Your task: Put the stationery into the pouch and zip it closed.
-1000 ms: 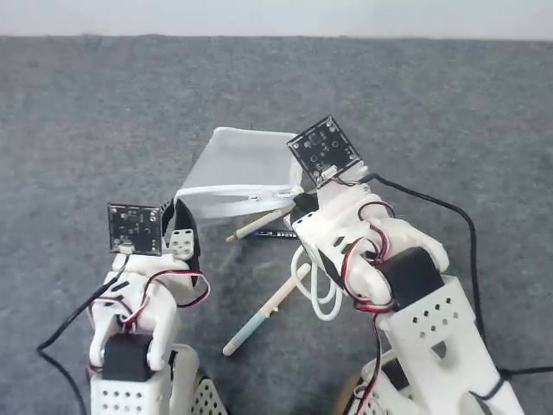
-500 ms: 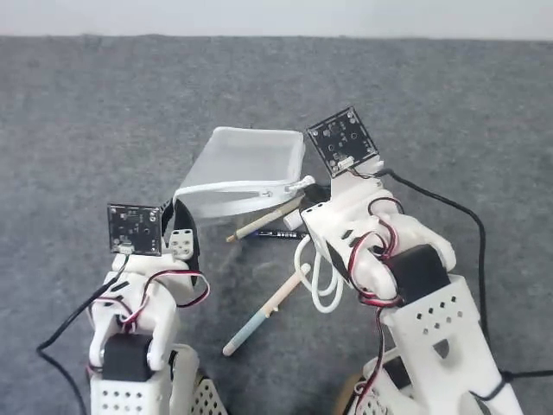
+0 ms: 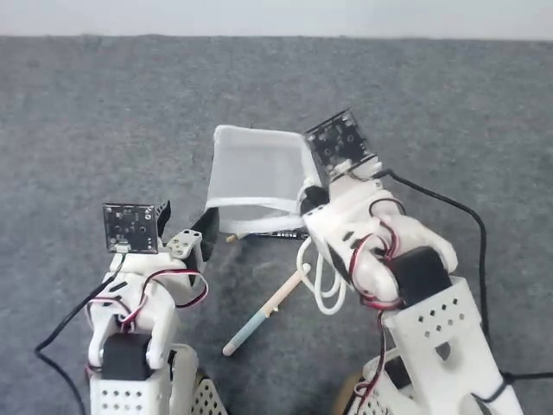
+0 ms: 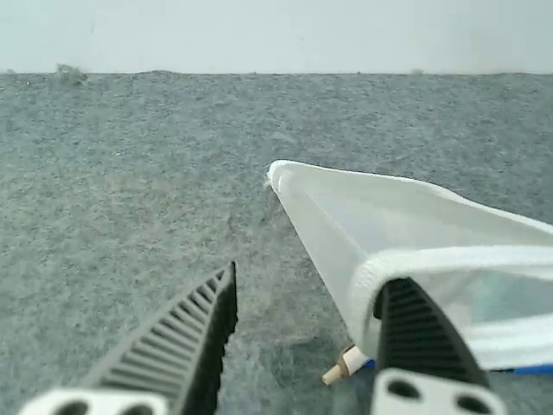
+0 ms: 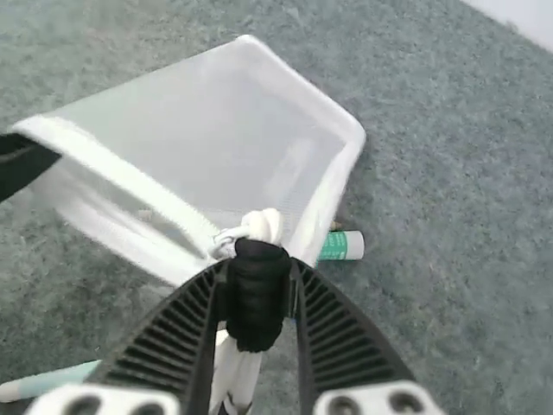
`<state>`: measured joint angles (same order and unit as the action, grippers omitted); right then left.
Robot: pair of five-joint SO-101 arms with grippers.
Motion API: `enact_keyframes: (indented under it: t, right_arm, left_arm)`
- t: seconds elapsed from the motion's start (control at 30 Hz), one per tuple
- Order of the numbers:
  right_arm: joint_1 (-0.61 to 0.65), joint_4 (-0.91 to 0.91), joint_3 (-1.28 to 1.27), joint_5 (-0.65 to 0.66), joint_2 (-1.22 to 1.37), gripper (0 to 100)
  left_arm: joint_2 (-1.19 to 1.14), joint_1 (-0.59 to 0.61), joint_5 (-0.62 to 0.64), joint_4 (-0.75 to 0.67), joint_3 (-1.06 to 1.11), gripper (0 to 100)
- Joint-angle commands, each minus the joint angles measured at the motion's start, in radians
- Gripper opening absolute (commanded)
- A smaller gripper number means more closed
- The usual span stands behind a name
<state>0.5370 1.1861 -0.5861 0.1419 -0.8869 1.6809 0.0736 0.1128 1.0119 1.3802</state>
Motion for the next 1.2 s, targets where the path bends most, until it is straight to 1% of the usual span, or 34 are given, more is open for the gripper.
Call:
enact_keyframes:
  t: [0.0, 0.17, 0.3, 0.43, 0.53, 0.77, 0.87, 0.97, 1.07, 1.17]
  right_arm:
    - [0.039, 0.03, 0.018, 0.031, -0.114, 0.6]
    - [0.053, 0.065, 0.012, 0.066, -0.228, 0.6]
    - [0.065, 0.061, -0.015, 0.078, -0.286, 0.6]
    - [0.162, 0.061, -0.051, 0.097, -0.341, 0.6]
    - [0.208, 0.062, -0.068, 0.109, -0.386, 0.6]
    - [0.205, 0.058, -0.075, 0.11, -0.421, 0.6]
    - [0.203, 0.061, -0.075, 0.112, -0.421, 0.6]
    - [0.197, 0.062, -0.075, 0.112, -0.42, 0.6]
    - [0.131, 0.056, -0.075, 0.107, -0.42, 0.9]
    - [0.073, 0.054, -0.075, 0.104, -0.42, 7.7]
  left_arm:
    - [-0.012, 0.0, 0.012, -0.023, -0.018, 25]
    - [-0.012, -0.005, 0.012, -0.037, -0.008, 25]
    - [-0.012, -0.02, 0.006, -0.038, 0.004, 25]
    - [-0.012, -0.057, -0.017, -0.037, 0.008, 24]
    - [-0.012, -0.06, -0.023, -0.04, 0.013, 20]
    - [-0.012, -0.06, -0.026, -0.04, 0.012, 11]
    - [-0.012, -0.06, -0.06, -0.038, 0.007, 5]
    - [-0.011, -0.052, -0.063, -0.035, -0.001, 1]
    - [-0.005, -0.04, -0.06, 0.0, -0.028, 1]
    - [-0.005, 0.018, -0.055, 0.017, -0.058, 1]
